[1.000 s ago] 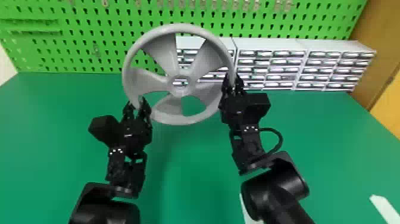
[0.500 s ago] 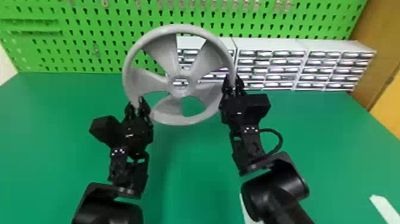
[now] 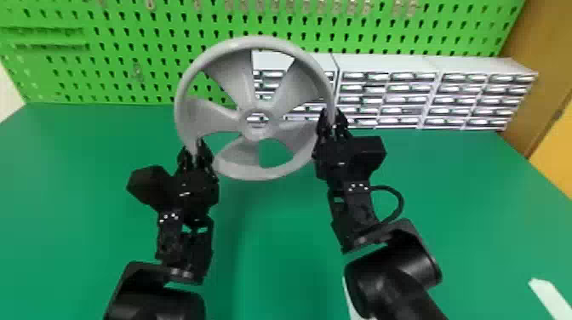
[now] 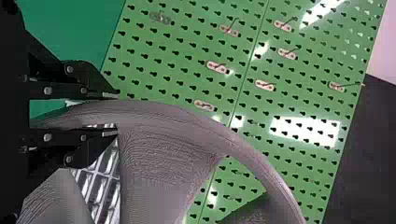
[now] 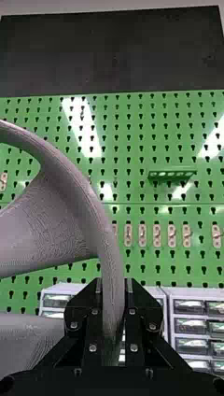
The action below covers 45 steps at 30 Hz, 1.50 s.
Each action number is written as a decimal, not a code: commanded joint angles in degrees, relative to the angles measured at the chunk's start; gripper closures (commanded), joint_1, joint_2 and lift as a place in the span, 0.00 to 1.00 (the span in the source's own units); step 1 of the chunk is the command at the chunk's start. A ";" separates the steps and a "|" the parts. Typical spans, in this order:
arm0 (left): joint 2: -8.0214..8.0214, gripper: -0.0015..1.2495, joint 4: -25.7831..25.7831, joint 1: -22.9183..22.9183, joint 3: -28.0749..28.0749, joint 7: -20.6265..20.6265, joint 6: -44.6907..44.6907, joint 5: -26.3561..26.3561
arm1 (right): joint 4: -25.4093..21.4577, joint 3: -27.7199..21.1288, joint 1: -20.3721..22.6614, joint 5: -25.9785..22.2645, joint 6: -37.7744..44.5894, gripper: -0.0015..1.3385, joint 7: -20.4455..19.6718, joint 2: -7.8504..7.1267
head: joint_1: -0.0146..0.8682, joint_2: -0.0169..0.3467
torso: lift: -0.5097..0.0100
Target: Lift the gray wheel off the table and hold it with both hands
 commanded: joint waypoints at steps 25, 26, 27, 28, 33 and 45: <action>0.00 0.76 -0.37 0.20 0.82 0.00 0.17 0.35 | 0.09 0.50 0.53 0.09 0.00 0.90 0.05 -0.35 | 0.82 0.09 | 0.79; 0.00 0.76 -0.37 0.20 0.73 0.00 0.17 0.35 | 0.09 0.59 0.53 0.09 0.09 0.90 -0.04 -0.35 | 0.82 0.09 | 0.79; 0.00 0.76 -0.37 0.20 0.73 0.00 0.17 0.35 | 0.09 0.59 0.53 0.09 0.09 0.90 0.05 -0.35 | 0.82 0.09 | 0.79; 0.00 0.76 -0.37 0.20 0.73 0.00 0.17 0.35 | 0.09 0.59 0.53 0.09 0.09 0.90 -0.04 -0.35 | 0.82 0.09 | 0.79; 0.00 0.76 -0.37 0.20 0.73 0.00 0.17 0.35 | 0.09 0.50 0.53 0.09 0.09 0.90 -0.04 -0.27 | 0.82 0.09 | 0.79; 0.00 0.76 -0.37 0.20 0.90 0.00 0.17 0.35 | 0.09 0.50 0.62 0.09 0.09 0.90 -0.04 -0.27 | 0.82 0.09 | 0.79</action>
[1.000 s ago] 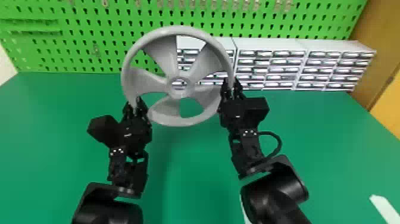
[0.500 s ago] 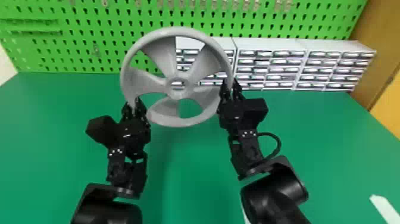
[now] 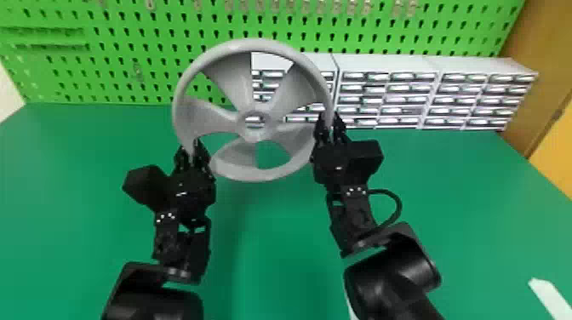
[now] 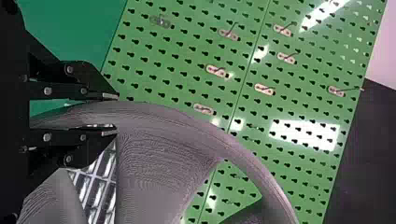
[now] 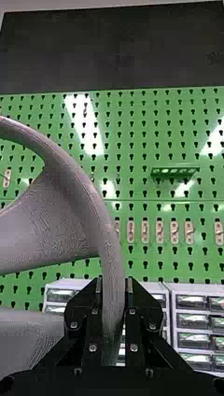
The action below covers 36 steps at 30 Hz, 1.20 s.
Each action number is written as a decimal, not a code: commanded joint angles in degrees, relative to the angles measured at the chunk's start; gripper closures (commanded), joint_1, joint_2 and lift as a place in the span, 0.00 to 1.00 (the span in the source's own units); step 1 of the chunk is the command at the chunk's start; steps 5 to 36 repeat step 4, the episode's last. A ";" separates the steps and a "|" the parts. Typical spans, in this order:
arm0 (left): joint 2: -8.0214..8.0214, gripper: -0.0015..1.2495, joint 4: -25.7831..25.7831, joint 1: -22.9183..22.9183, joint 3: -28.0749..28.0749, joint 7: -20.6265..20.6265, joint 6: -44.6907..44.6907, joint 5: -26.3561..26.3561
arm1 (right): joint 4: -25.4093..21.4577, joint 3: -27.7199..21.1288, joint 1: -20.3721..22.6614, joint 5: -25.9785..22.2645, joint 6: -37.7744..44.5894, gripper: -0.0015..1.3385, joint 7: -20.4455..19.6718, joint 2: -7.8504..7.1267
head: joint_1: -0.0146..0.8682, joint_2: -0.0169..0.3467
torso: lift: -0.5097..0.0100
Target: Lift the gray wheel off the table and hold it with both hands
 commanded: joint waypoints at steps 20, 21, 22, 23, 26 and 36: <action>0.00 0.76 0.00 0.06 0.09 0.00 0.00 0.00 | 0.00 0.08 0.03 0.00 0.00 0.90 -0.04 0.00 | 0.82 0.09 | 0.79; 0.00 0.76 0.00 0.06 0.09 0.00 0.00 0.00 | 0.00 0.08 0.03 0.00 0.00 0.90 -0.04 0.00 | 0.82 0.09 | 0.79; 0.00 0.76 0.00 0.06 0.09 0.00 0.00 0.00 | 0.00 0.08 0.03 0.00 0.00 0.90 -0.04 0.00 | 0.82 0.09 | 0.79; 0.00 0.76 0.00 0.06 0.09 0.00 0.00 0.00 | 0.00 0.08 0.03 0.00 0.00 0.90 -0.04 0.00 | 0.82 0.09 | 0.79; 0.00 0.76 0.00 0.06 0.09 0.00 0.00 0.00 | 0.00 0.08 0.03 0.00 0.00 0.90 -0.04 0.00 | 0.82 0.09 | 0.79; 0.00 0.76 0.00 0.06 0.09 0.00 0.00 0.00 | 0.00 0.08 0.03 0.00 0.00 0.90 -0.04 0.00 | 0.82 0.09 | 0.79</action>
